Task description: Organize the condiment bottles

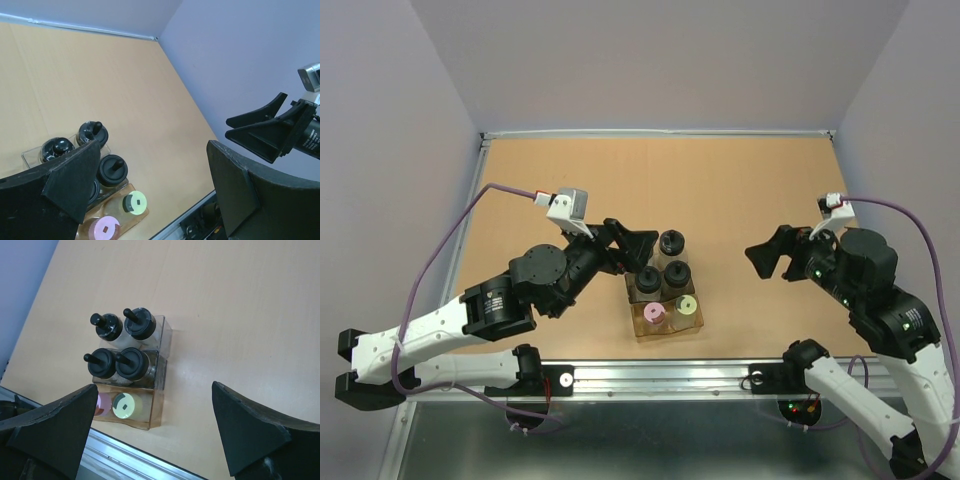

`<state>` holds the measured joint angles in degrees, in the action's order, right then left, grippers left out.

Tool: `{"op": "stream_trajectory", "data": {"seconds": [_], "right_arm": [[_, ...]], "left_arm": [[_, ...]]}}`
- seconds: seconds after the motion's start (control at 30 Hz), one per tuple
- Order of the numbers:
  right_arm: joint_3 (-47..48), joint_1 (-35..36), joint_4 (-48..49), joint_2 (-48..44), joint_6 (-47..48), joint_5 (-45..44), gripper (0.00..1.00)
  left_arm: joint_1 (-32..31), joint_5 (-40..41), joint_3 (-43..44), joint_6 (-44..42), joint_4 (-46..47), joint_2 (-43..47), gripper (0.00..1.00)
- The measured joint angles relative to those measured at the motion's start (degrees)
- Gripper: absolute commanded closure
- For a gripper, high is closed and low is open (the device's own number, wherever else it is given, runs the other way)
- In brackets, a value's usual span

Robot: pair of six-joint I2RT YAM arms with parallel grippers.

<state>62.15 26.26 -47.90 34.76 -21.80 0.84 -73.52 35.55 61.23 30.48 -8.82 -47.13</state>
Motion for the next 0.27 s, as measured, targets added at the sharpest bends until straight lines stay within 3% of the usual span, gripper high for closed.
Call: {"op": "stream_trajectory", "data": {"seconds": [0.27], "right_arm": [[0.00, 0.00, -0.15, 0.39, -0.02, -1.73, 0.00]], "left_arm": [[0.02, 0.00, 0.00, -0.28, 0.00, -0.02, 0.01]]}}
